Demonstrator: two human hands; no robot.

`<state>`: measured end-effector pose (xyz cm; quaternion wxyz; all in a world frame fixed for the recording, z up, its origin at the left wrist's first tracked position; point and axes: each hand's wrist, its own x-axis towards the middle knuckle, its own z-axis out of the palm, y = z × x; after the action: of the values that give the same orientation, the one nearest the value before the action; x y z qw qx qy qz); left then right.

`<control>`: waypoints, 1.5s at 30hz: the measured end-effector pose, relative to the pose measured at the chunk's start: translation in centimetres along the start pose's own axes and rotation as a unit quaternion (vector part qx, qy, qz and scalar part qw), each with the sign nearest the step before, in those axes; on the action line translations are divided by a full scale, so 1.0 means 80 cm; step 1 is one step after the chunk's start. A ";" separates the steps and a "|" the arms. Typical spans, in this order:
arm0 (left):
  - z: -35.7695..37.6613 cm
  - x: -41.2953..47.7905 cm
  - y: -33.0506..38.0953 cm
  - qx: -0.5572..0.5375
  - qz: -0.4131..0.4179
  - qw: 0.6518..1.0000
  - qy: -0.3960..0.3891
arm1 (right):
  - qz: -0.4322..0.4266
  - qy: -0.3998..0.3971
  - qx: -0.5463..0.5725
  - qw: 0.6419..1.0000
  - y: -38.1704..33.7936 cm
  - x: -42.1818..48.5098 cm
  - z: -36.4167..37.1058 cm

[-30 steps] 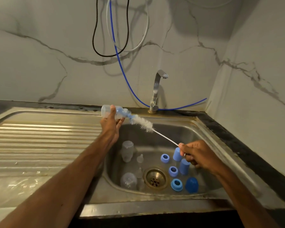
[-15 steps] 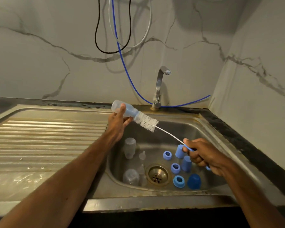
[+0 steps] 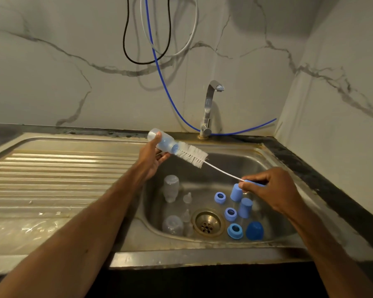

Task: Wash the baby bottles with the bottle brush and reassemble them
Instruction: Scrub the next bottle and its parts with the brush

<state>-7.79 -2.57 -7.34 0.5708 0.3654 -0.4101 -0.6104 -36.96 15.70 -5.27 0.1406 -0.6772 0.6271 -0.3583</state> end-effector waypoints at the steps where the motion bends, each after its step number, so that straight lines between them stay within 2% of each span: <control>1: -0.001 -0.001 0.000 -0.004 -0.012 1.000 -0.010 | 0.000 -0.007 -0.005 1.000 -0.003 0.000 0.004; 3: -0.006 0.000 0.008 -0.029 -0.010 0.999 -0.017 | -0.015 0.008 0.001 1.000 -0.003 -0.002 0.004; 6: -0.017 0.006 0.016 -0.088 0.009 0.996 0.022 | -0.044 0.035 0.035 0.998 -0.005 -0.005 -0.003; 9: -0.011 0.000 0.006 -0.053 -0.033 0.998 -0.008 | -0.064 -0.004 0.022 0.998 -0.018 -0.001 0.010; 11: -0.006 0.001 0.006 -0.065 -0.025 0.998 -0.003 | -0.054 -0.005 0.041 0.998 -0.019 -0.001 0.009; 13: -0.009 0.004 0.011 -0.113 -0.002 0.993 0.027 | -0.037 0.001 0.069 0.997 -0.011 -0.002 -0.001; 15: -0.014 0.005 0.009 -0.133 -0.006 0.991 0.032 | -0.015 -0.030 0.080 0.996 -0.014 -0.002 -0.002; 18: -0.006 0.003 -0.002 -0.128 -0.011 0.992 0.012 | 0.063 -0.091 0.112 0.987 -0.029 0.000 0.011; 21: -0.002 0.003 0.004 -0.137 0.033 0.990 0.027 | 0.143 -0.105 0.158 0.971 -0.025 -0.002 -0.001; 24: 0.002 0.000 0.006 -0.144 0.033 0.989 0.017 | 0.180 -0.124 0.209 0.953 -0.031 0.000 0.001; 26: 0.005 0.001 0.005 -0.106 0.019 0.994 -0.011 | 0.187 -0.119 0.232 0.947 -0.035 0.001 0.006; 30: 0.002 0.004 0.011 -0.063 0.023 0.998 -0.013 | 0.172 -0.109 0.180 0.962 -0.021 0.000 -0.013; 33: 0.007 -0.001 0.005 -0.019 -0.006 1.000 -0.018 | 0.129 -0.112 0.142 0.975 -0.020 0.002 -0.007; 35: 0.004 0.003 0.011 -0.028 0.002 1.000 -0.008 | 0.077 -0.079 0.117 0.987 -0.020 0.001 -0.003; 38: -0.005 0.008 0.021 -0.051 0.010 0.998 0.023 | 0.010 0.020 0.079 0.997 -0.009 0.000 -0.008; 41: -0.003 0.003 0.011 -0.036 -0.040 0.998 -0.021 | -0.012 0.009 0.055 0.998 -0.010 0.001 0.000; 45: 0.004 0.007 0.018 -0.051 -0.004 0.999 -0.013 | -0.026 0.065 0.085 0.994 -0.005 0.000 -0.009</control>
<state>-7.52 -3.10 -5.90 0.5809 0.3295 -0.3839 -0.6376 -37.15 15.94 -4.53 0.1477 -0.6539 0.5845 -0.4571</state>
